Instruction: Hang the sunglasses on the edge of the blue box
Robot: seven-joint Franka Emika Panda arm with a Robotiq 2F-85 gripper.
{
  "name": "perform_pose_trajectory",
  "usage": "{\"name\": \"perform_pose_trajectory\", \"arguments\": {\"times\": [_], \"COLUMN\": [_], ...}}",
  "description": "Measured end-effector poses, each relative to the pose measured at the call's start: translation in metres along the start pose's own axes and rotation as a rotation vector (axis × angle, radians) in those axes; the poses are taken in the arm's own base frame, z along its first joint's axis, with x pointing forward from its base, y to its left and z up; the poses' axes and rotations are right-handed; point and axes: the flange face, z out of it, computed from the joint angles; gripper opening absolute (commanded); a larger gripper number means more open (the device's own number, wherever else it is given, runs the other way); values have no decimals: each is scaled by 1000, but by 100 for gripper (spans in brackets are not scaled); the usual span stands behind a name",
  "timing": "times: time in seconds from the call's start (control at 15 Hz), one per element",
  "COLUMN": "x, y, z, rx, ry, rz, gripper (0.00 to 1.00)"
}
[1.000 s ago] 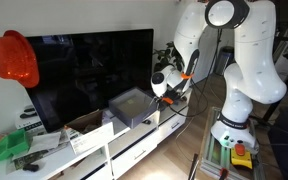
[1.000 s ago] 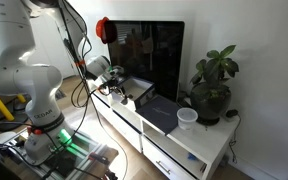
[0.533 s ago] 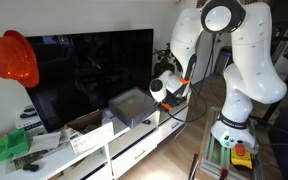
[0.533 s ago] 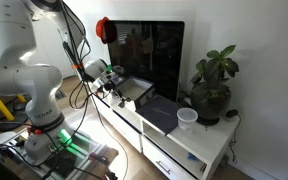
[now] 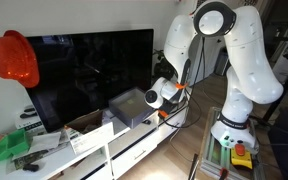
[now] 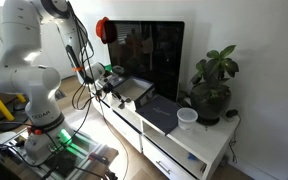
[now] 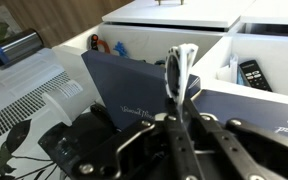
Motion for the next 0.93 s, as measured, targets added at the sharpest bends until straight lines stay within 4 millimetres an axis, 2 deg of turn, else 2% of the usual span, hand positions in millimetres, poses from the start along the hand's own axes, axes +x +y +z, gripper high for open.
{"name": "perform_pose_trajectory", "arguments": {"times": [0.4, 0.93], "x": [-1, -5], "y": [-15, -19], "z": [6, 18], "rx": [-20, 15], "ry": [4, 28], "rz": [58, 95], "gripper": [3, 3]}}
